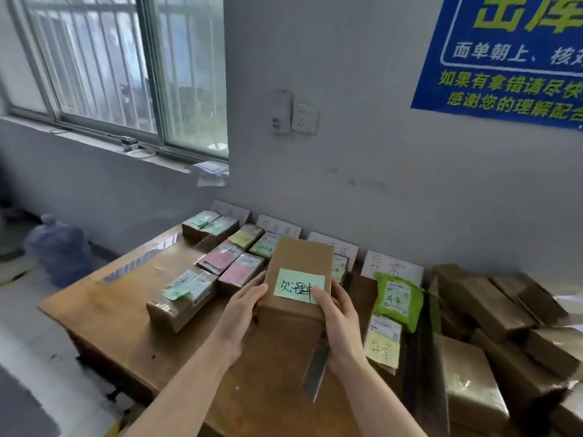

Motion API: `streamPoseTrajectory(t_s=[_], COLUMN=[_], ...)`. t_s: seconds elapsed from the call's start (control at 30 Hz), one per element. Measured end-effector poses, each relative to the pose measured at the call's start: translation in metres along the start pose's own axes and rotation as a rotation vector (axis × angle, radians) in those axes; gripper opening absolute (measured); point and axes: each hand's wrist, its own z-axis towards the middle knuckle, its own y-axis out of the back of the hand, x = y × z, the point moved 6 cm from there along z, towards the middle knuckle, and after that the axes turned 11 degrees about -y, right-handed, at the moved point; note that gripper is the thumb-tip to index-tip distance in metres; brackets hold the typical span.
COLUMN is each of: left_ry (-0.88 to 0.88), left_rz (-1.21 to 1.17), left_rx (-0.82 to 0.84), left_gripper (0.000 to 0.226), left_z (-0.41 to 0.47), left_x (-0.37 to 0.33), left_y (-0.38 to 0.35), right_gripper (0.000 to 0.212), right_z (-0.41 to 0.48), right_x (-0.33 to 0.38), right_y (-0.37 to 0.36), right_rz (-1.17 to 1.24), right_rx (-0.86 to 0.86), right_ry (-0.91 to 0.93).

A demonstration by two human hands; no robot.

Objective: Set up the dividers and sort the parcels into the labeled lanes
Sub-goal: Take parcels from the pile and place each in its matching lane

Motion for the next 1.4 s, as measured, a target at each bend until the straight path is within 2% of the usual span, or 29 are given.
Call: streamPoseTrajectory(t_s=[0.2,0.53,0.73,0.83,0.93,1.03,1.1,1.27,1.4], left_ry=[-0.010,-0.087,-0.095,-0.074,-0.050,-0.026,-0.035,-0.042,-0.089], left_rz=[0.045,0.136,0.172,0.178,0.210,0.260,0.303,0.478,0.603], left_rx=[-0.058,-0.127,-0.214,-0.297,-0.330,-0.345,-0.353,-0.314,-0.221], left_gripper=[0.024,0.031,0.028,0.042,0.043,0.035,0.024,0.032,0.034], left_z=[0.020,0.096,0.154,0.181,0.207,0.234,0.253,0.298,0.322], left_x=[-0.033,-0.067,-0.084,-0.088,-0.085,-0.081,-0.077,-0.066,-0.061], left_y=[0.076,0.184,0.241,0.272,0.301,0.329,0.347,0.386,0.402], right_gripper=[0.056,0.058,0.044,0.044,0.040,0.031,0.032,0.035,0.031], right_z=[0.017,0.084,0.133,0.157,0.178,0.197,0.210,0.246,0.271], right_x=[-0.014,-0.018,-0.016,-0.020,-0.025,-0.032,-0.039,-0.064,-0.088], right_y=[-0.090,-0.215,-0.286,-0.318,-0.347,-0.373,-0.389,-0.424,-0.443], right_rz=[-0.039,-0.137,-0.122,-0.145,-0.153,-0.151,-0.171,-0.169,-0.180], right_rx=[0.033,0.115,0.172,0.178,0.181,0.164,0.137,0.061,0.003], right_ry=[-0.006,-0.039,-0.100,-0.142,-0.200,-0.245,-0.266,-0.324,-0.366])
